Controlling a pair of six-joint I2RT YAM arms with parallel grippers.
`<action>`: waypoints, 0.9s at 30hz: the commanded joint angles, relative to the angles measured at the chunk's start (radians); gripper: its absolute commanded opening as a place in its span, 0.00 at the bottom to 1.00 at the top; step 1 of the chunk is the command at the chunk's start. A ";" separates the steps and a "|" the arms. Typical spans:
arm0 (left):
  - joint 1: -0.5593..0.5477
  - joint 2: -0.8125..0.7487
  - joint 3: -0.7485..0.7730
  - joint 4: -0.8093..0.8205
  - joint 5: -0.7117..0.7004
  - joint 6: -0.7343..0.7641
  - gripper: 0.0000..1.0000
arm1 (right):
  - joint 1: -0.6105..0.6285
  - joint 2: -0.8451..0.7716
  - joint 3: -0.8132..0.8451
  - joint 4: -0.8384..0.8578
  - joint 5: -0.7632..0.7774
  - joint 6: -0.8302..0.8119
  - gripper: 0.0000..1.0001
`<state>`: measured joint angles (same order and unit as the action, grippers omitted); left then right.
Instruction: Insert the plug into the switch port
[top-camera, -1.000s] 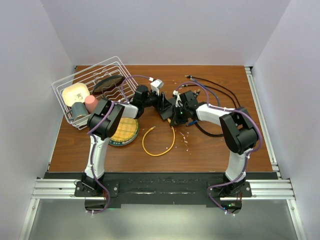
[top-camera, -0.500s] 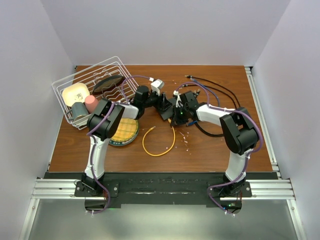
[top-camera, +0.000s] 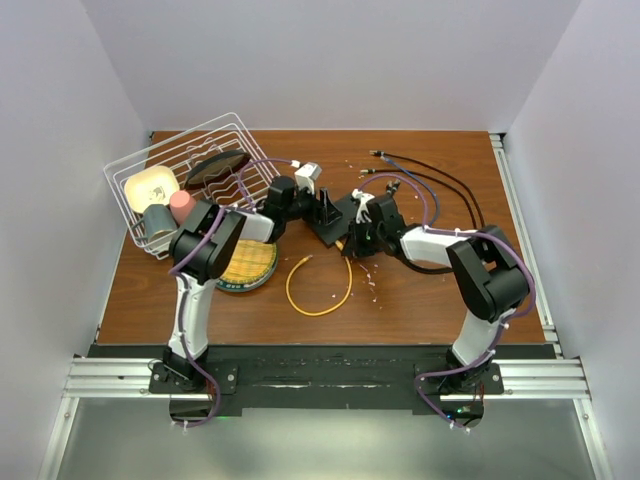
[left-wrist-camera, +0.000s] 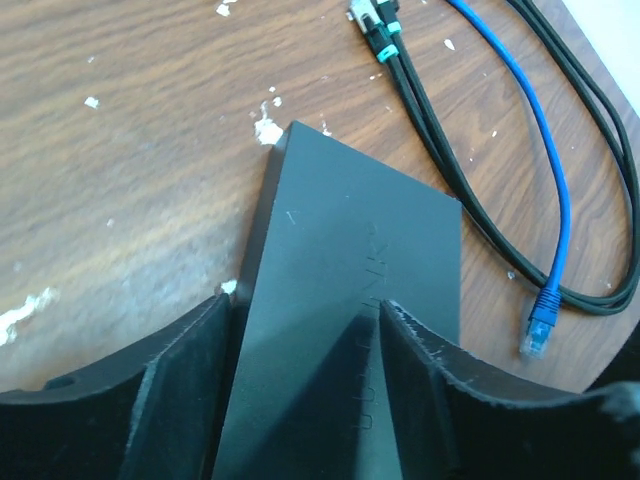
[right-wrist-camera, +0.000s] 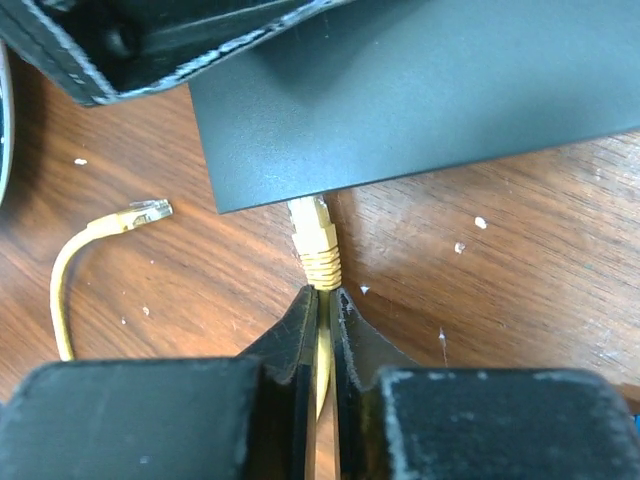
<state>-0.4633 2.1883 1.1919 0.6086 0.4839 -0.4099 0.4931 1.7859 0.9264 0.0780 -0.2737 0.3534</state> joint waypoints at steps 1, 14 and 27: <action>-0.021 -0.067 -0.055 -0.182 0.108 -0.106 0.70 | -0.021 -0.086 0.022 0.385 0.105 -0.024 0.18; 0.035 -0.200 -0.040 -0.294 -0.090 -0.075 0.80 | -0.021 -0.250 -0.052 0.243 0.189 -0.037 0.58; -0.109 -0.438 -0.153 -0.242 -0.174 0.118 0.78 | -0.022 -0.652 -0.103 0.016 0.295 -0.028 0.69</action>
<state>-0.4824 1.7985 1.0206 0.3496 0.3595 -0.4076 0.4706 1.2484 0.8394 0.1635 -0.0414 0.3317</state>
